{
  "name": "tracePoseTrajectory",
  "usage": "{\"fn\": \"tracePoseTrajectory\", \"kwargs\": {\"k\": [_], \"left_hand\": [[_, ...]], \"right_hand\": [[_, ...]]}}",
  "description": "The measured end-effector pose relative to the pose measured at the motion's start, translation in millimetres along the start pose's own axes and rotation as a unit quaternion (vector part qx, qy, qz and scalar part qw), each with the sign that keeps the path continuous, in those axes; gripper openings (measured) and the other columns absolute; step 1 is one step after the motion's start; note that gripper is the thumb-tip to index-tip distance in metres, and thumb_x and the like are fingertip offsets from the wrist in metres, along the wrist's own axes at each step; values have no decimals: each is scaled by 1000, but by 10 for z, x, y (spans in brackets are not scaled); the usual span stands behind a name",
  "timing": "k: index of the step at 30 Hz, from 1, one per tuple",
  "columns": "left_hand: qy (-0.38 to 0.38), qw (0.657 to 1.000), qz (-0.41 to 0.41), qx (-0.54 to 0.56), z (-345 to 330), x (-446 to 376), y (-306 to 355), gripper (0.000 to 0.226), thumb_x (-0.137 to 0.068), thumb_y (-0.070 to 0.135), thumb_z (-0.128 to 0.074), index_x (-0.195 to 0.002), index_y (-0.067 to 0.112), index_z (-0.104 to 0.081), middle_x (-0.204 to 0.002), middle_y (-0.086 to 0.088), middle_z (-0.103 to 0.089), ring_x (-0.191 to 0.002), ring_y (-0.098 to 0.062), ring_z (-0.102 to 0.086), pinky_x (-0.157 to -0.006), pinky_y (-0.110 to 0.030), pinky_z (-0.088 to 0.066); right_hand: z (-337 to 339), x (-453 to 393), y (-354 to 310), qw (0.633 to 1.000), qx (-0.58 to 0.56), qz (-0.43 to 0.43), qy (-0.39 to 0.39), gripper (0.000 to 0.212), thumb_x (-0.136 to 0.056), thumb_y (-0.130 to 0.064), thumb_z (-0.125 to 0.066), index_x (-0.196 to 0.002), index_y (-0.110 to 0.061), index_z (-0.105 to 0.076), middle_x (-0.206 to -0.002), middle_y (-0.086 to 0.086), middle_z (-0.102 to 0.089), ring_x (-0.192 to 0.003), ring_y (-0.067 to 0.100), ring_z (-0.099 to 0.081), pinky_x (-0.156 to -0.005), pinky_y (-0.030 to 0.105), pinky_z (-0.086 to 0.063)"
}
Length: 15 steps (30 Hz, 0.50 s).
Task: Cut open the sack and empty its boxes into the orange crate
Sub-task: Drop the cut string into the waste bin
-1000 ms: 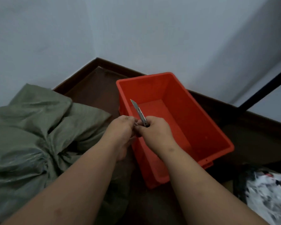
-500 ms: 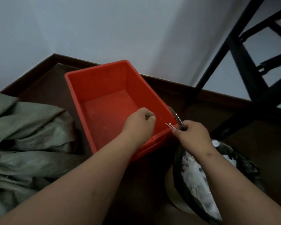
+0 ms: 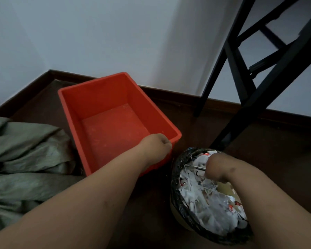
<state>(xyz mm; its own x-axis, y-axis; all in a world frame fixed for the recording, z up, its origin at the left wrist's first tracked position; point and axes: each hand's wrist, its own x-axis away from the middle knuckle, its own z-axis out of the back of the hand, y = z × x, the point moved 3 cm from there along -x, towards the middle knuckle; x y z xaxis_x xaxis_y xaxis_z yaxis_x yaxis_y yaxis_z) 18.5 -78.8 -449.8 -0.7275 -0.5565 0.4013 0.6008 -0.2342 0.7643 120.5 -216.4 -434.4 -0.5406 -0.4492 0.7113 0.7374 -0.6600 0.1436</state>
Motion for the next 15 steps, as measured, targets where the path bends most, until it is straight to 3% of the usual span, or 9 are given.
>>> {"fn": "tracePoseTrajectory", "kwargs": {"k": [6, 8, 12, 15], "left_hand": [[74, 994, 28, 70, 420, 48, -11, 20, -94, 20, -51, -95, 9, -67, -103, -15, -71, -100, -34, -65, -81, -39, -53], [87, 992, 33, 82, 559, 79, -20, 19, -94, 21, -51, -94, 11, -67, -102, -13, -70, -100, -31, -64, -74, -33, -50], [65, 994, 43, 77, 645, 174, -57, 17, -94, 23, -52, -95, 14, -66, -101, -9, -70, -93, -24, -64, -67, -27, -46], [59, 994, 34, 85, 656, 214, -49, 17, -95, 20, -51, -96, 12, -66, -102, -9, -70, -85, -19, -62, -64, -26, -44]], "right_hand": [[270, -6, -125, 999, 40, 29, 11, 39, -97, -10, -40, -58, -15, -36, -63, 2, -36, -51, 14, -32, -49, 22, -28], [353, 46, -168, 998, 52, 24, -6, 40, -97, -8, -40, -57, -15, -34, -63, 2, -32, -51, 14, -29, -49, 22, -26], [391, 192, -218, 996, 82, 5, -45, 38, -97, -7, -42, -60, -14, -37, -63, 1, -35, -51, 11, -32, -46, 22, -29], [482, 287, -340, 999, 9, 39, -8, 25, -97, -12, -40, -75, -11, -52, -71, 2, -45, -54, 11, -39, -48, 19, -32]]}}
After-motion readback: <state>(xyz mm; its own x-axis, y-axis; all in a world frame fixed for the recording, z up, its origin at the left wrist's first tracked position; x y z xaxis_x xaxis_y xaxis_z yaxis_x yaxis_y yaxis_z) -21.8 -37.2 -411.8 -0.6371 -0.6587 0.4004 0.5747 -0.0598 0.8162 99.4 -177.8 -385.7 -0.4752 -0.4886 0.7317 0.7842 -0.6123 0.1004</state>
